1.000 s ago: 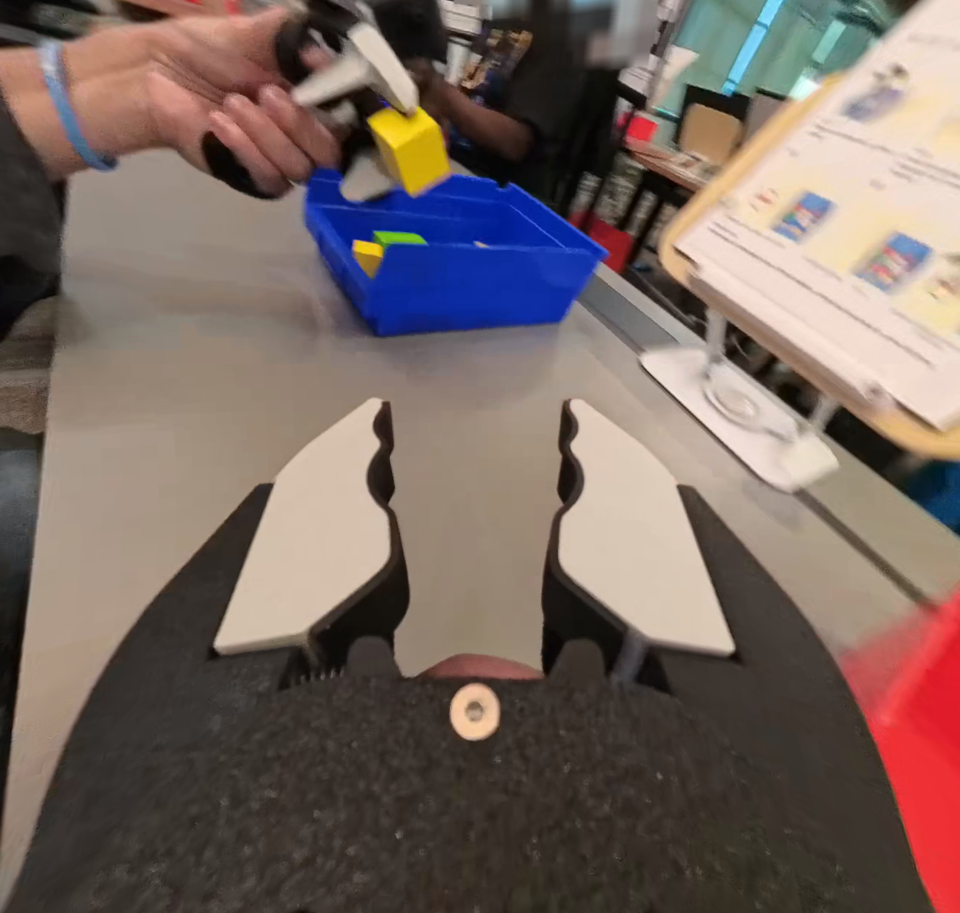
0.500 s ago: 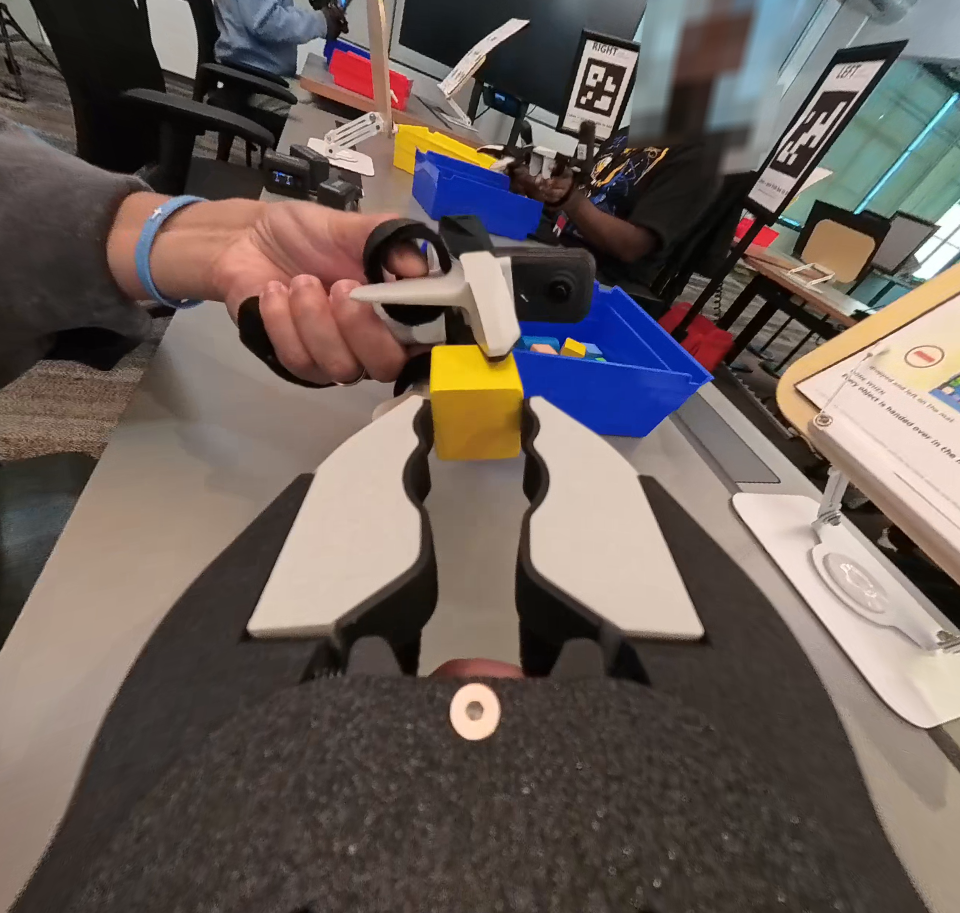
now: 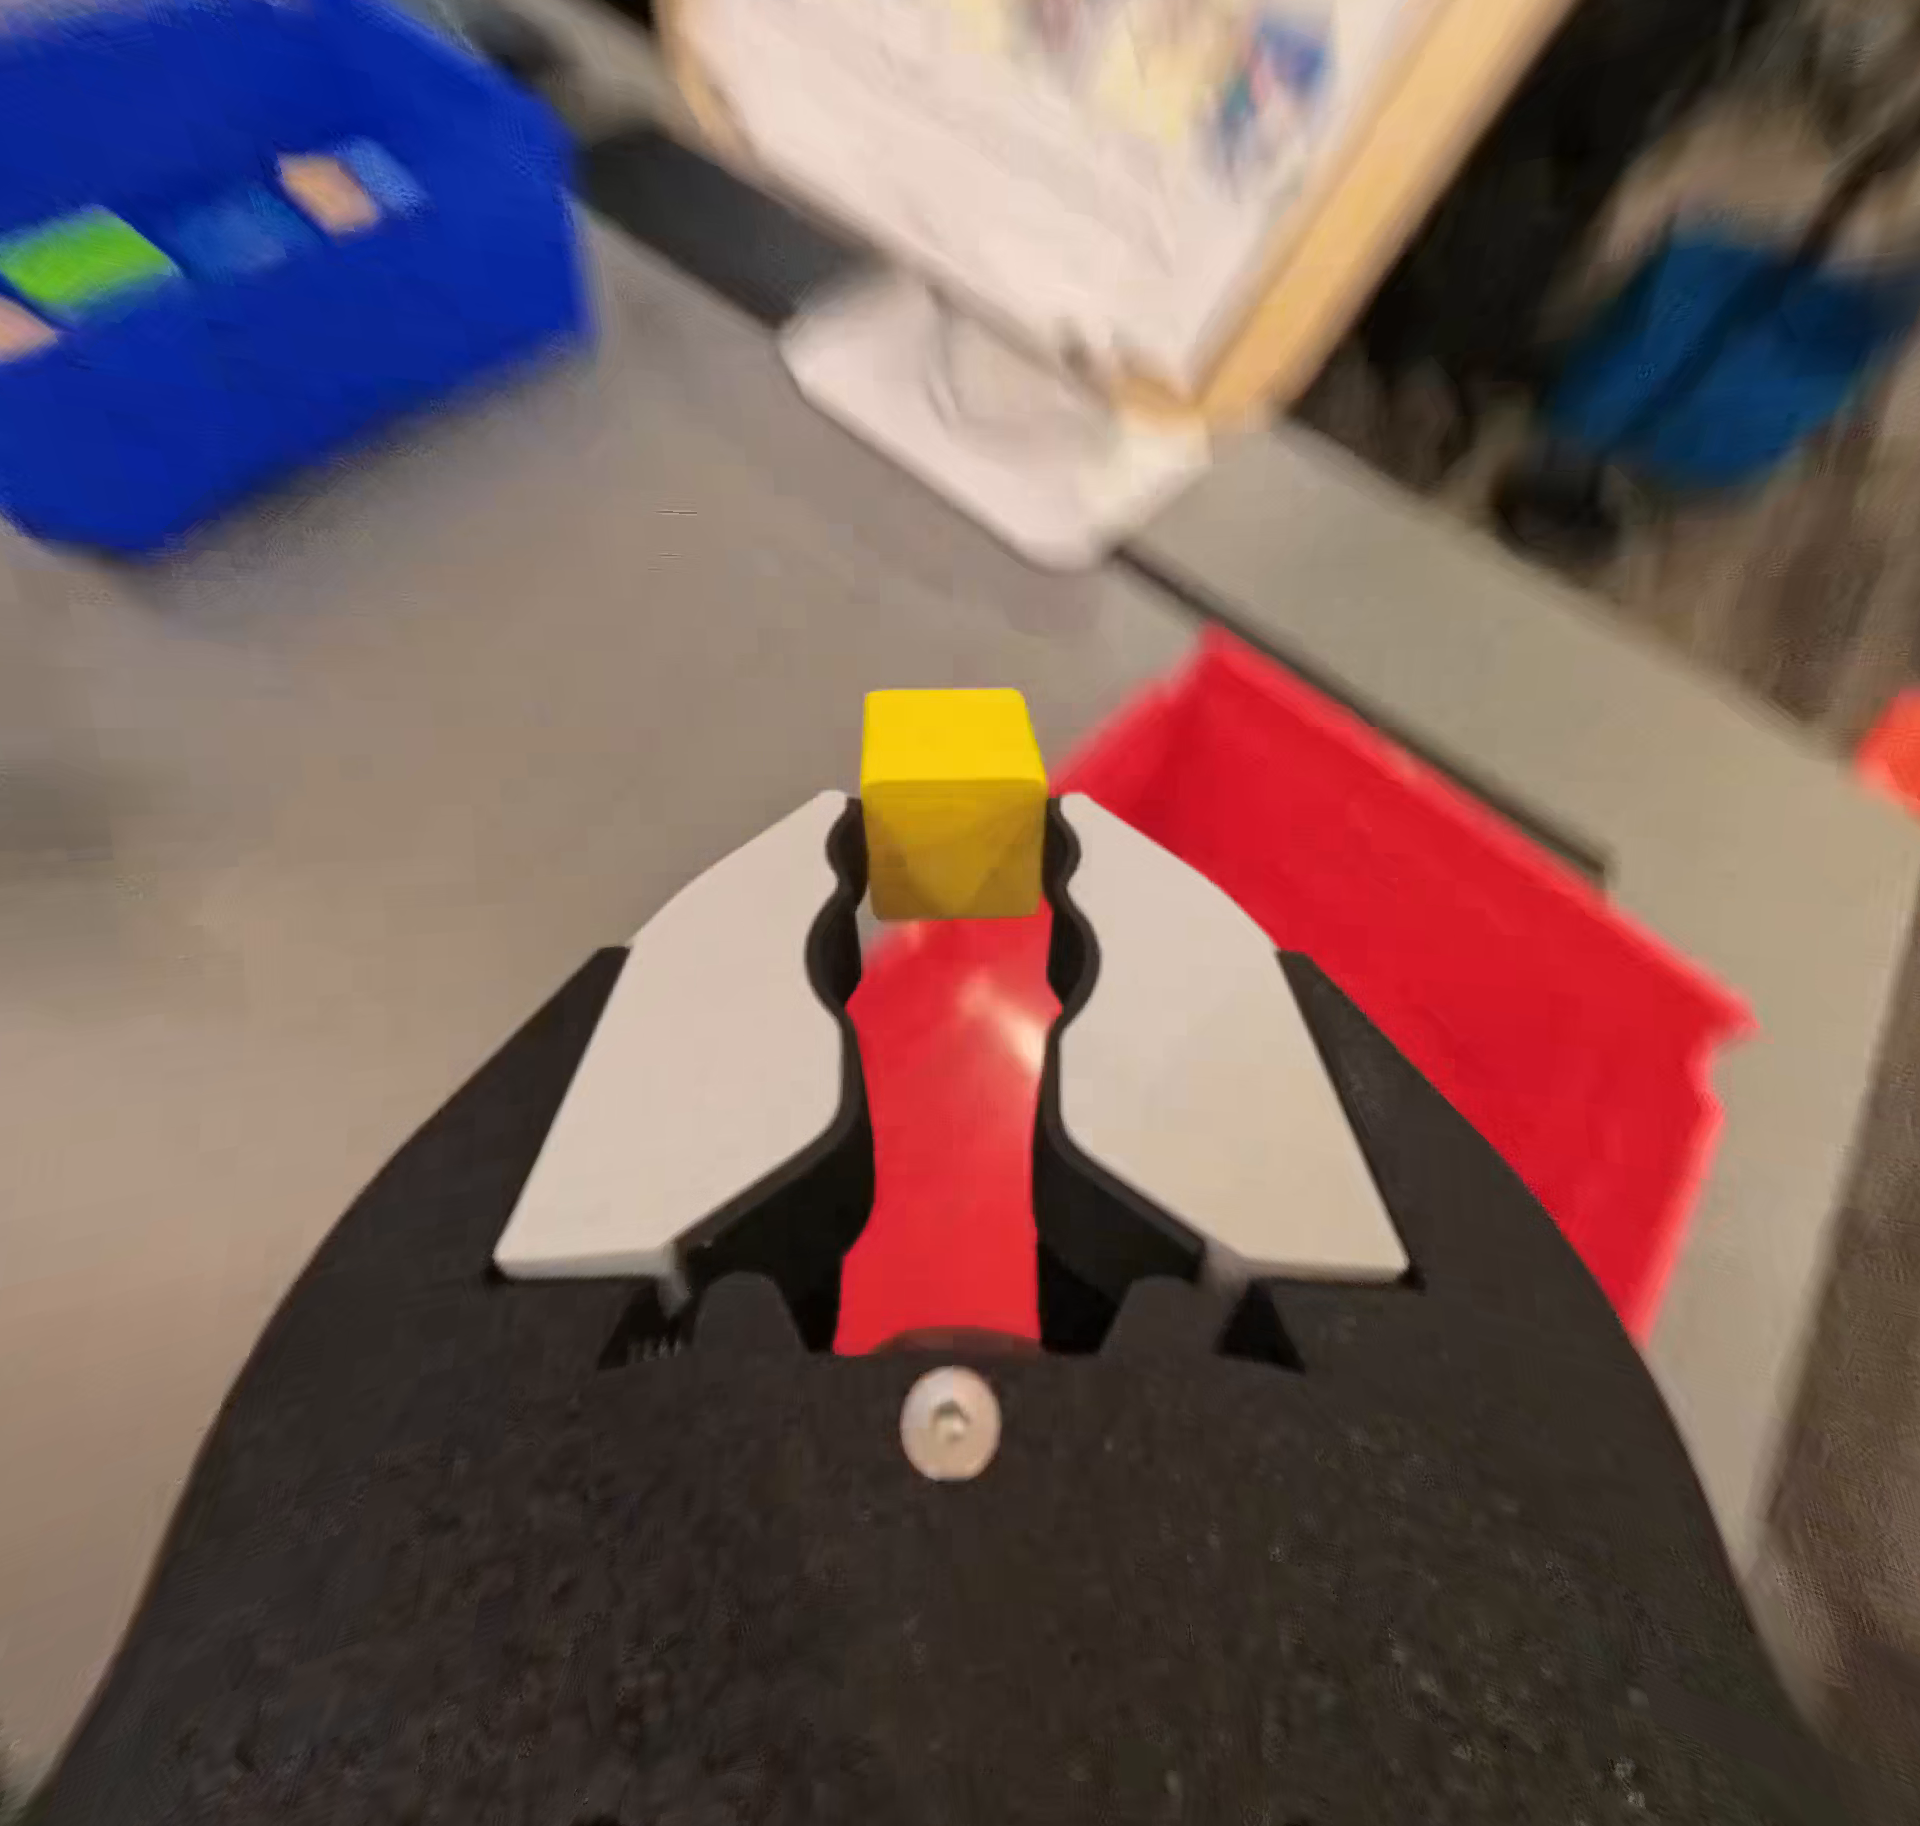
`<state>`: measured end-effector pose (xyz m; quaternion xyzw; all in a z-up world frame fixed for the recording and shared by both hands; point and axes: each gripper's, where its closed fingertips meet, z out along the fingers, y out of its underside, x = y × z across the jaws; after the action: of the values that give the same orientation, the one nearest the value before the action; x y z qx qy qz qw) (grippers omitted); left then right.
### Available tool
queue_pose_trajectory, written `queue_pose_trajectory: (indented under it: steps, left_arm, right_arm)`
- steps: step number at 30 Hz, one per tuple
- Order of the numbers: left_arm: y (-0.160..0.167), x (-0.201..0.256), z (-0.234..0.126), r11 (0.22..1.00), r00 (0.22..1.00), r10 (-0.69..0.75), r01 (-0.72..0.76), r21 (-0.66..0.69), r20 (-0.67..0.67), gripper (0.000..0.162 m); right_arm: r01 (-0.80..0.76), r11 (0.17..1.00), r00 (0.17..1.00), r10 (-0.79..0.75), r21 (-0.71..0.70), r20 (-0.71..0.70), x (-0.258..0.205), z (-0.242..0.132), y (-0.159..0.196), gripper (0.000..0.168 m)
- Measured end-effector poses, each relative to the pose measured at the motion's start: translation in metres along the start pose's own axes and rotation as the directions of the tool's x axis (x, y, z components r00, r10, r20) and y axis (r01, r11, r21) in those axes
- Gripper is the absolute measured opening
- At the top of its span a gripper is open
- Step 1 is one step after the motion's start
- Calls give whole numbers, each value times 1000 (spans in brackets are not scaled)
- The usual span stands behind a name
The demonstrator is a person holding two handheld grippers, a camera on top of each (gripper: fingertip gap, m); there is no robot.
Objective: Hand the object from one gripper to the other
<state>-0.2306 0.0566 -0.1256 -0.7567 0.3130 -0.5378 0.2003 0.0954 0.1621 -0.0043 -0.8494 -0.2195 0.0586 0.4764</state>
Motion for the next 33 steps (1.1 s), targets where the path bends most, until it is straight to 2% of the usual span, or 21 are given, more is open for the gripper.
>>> queue_pose_trajectory:
  steps: [3, 6, 9, 11, 19, 23, 28, 31, 33]
  left_arm:
    - [1, 5, 2, 1000, 1000, 15, -15, -11, -7, 37]
    - [2, 5, 4, 999, 999, 40, -40, -18, -1, 37]
    - [6, -2, 6, 998, 998, 48, -46, -44, 37, 37]
    - [5, 2, 7, 999, 1000, 25, -24, -37, 9, 37]
    - [10, 3, 9, 996, 998, 61, -59, -65, 28, 37]
    - [12, 2, 10, 994, 996, 74, -70, -80, 40, 37]
    - [14, 0, 9, 993, 996, 79, -74, -90, 50, 37]
    - [11, 0, 7, 995, 997, 68, -65, -76, 45, 38]
    - [13, -2, 6, 994, 996, 75, -70, -80, 56, 38]
  right_arm:
    - [-40, 931, 998, 53, -363, 28, 32, 14, 73, 32]
    - [16, 818, 998, 19, -576, 54, 45, 28, 123, 32]
    - [30, 727, 999, 3, -686, 46, 56, 47, 150, 32]
    - [17, 679, 1000, -1, -734, 21, 66, 58, 159, 32]
    - [-26, 523, 1000, 13, -852, -23, 103, 78, 168, 32]
    - [-41, 497, 999, 45, -867, -22, 106, 86, 172, 32]
    - [-4, 524, 1000, 10, -852, 1, 105, 86, 168, 33]
    - [9, 625, 998, -49, -780, -28, 104, 72, 134, 54]
    - [27, 746, 991, -106, -665, -78, 98, 52, 96, 55]
